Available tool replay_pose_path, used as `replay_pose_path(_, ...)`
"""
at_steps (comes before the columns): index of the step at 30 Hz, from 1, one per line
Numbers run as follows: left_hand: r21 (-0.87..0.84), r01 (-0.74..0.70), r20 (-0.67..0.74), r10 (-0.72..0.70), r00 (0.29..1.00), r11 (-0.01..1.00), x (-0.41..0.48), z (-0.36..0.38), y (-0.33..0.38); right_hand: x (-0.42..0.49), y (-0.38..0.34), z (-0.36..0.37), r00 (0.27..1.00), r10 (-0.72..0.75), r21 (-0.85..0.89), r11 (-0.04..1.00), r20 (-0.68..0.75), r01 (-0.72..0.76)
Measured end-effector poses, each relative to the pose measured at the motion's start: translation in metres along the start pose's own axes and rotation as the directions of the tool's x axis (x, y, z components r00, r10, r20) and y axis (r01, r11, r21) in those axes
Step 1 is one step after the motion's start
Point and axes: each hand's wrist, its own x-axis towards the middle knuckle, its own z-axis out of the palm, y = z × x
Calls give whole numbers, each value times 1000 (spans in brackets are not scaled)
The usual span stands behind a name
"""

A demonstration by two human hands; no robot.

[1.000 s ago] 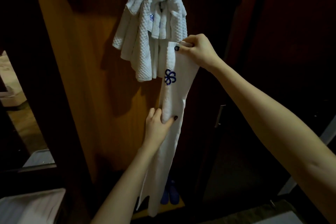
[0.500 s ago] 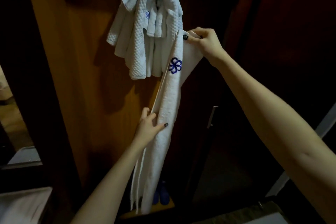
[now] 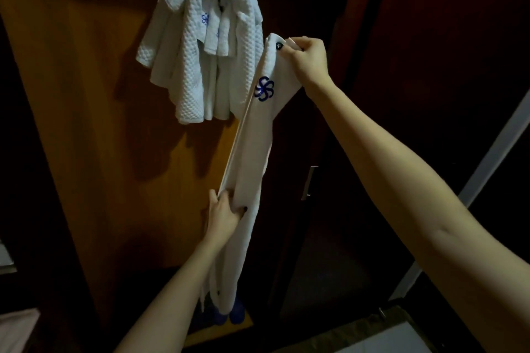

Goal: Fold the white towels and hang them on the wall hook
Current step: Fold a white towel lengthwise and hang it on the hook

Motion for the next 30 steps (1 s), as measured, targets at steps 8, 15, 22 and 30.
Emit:
replay_pose_path(8, 67, 78, 10, -78, 997, 995, 2, 32, 9, 9, 14, 4, 995, 15, -5, 1000, -99, -15)
replay_pose_path(15, -283, 24, 89, 1, 996, 959, 16, 10, -3, 20, 24, -23, 977, 71, -45, 996, -199, -82)
replay_pose_path(22, -124, 7, 223, 21, 975, 992, 11, 4, -41, 20, 55, -42, 965, 132, 8, 991, -227, -134)
replay_pose_path(30, -131, 94, 338, -45, 940, 987, 1, 1, -66, -7, 92, -40, 952, 128, -222, 956, -279, -193)
